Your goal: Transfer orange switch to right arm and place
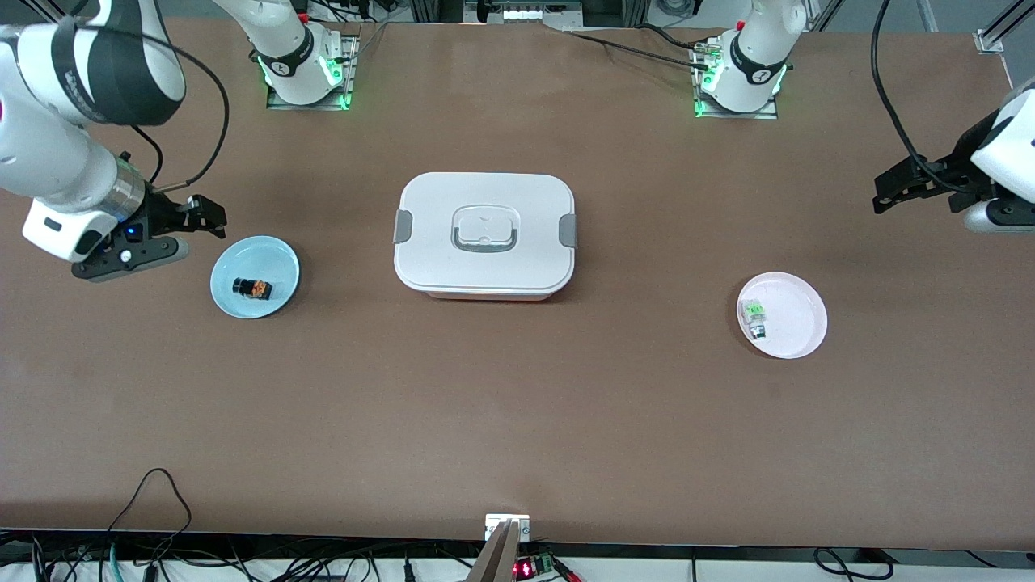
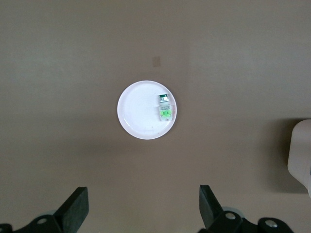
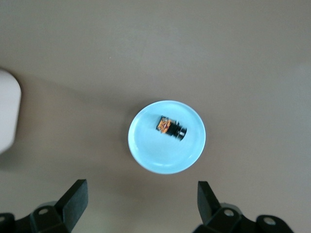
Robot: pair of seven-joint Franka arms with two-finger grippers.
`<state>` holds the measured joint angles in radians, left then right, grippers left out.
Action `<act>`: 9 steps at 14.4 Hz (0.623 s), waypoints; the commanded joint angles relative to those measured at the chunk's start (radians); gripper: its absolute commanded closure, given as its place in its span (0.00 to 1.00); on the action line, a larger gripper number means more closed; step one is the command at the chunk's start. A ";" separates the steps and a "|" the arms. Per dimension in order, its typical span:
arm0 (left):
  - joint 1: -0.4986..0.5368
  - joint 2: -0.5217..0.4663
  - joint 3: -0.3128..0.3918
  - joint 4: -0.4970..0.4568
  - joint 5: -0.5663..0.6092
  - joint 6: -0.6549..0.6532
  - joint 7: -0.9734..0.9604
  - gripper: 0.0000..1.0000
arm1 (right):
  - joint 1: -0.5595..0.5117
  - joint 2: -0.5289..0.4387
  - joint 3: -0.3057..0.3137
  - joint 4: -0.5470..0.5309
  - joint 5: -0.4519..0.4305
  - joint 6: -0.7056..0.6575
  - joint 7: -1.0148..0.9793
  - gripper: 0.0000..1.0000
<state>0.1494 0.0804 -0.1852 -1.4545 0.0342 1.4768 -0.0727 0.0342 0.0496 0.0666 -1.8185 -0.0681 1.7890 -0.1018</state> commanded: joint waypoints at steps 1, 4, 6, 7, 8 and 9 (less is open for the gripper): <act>-0.001 0.015 0.042 0.023 -0.017 -0.024 0.019 0.00 | 0.000 0.004 0.012 0.129 -0.010 -0.109 0.183 0.00; -0.001 -0.002 0.058 0.000 -0.019 -0.023 0.019 0.00 | -0.002 0.006 0.009 0.215 0.007 -0.149 0.295 0.00; -0.004 -0.013 0.059 -0.007 -0.016 -0.021 0.018 0.00 | -0.007 0.013 0.004 0.296 0.022 -0.160 0.355 0.00; -0.004 -0.017 0.059 -0.007 -0.016 -0.020 0.018 0.00 | -0.010 0.024 0.004 0.320 0.030 -0.168 0.360 0.00; -0.004 -0.021 0.059 -0.009 -0.016 -0.020 0.018 0.00 | -0.014 0.024 0.002 0.323 0.039 -0.169 0.361 0.00; -0.005 -0.027 0.059 -0.007 -0.017 -0.021 0.018 0.00 | -0.017 0.023 -0.002 0.323 0.059 -0.174 0.363 0.00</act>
<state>0.1497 0.0806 -0.1327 -1.4554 0.0303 1.4693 -0.0696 0.0278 0.0458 0.0692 -1.5448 -0.0454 1.6487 0.2377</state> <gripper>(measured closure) 0.000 0.000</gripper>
